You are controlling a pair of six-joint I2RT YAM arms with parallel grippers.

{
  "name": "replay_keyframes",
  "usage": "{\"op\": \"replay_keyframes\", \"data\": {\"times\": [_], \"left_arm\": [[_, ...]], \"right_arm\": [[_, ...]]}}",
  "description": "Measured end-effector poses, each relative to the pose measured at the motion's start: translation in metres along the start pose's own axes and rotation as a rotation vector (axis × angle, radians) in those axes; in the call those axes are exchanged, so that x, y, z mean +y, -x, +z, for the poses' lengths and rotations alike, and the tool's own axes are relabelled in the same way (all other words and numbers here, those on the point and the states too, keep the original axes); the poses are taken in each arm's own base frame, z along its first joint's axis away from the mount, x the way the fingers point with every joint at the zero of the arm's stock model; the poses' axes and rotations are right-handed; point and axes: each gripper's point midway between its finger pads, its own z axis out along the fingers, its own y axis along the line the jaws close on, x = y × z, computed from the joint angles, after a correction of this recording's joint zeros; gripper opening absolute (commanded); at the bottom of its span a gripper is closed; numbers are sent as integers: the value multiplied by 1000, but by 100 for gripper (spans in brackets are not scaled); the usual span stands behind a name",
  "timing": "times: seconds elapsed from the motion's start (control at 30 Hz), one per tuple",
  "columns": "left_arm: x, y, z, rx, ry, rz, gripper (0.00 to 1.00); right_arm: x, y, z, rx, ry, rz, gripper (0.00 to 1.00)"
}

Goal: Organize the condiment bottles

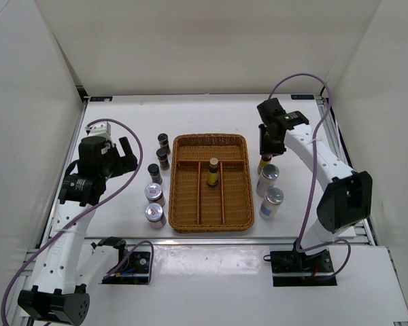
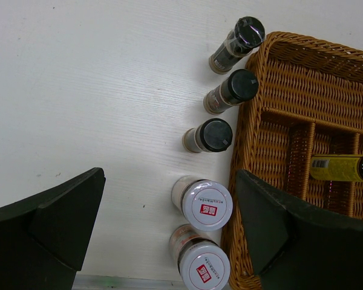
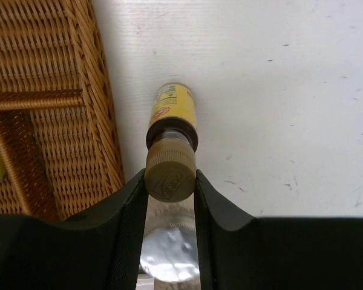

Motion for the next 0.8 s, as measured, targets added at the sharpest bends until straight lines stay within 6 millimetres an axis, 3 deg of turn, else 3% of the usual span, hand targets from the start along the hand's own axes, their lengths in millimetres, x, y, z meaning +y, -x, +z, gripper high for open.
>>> {"op": "replay_keyframes", "data": {"times": [0.13,0.23,0.4,0.5,0.63,0.8], "left_arm": [[0,0,0,0,0,0,100],[0,0,0,0,0,0,100],[0,0,0,0,0,0,100],[0,0,0,0,0,0,100],[0,0,0,0,0,0,100],[0,0,0,0,0,0,100]], "right_arm": [[-8,11,-35,-110,-3,12,2],[-6,23,-83,-241,51,17,1],[18,41,-160,-429,185,-26,1],[42,32,-182,-455,263,-96,1],[76,-2,-193,-395,362,-227,1],[104,-39,-207,-345,459,-346,1]]}}
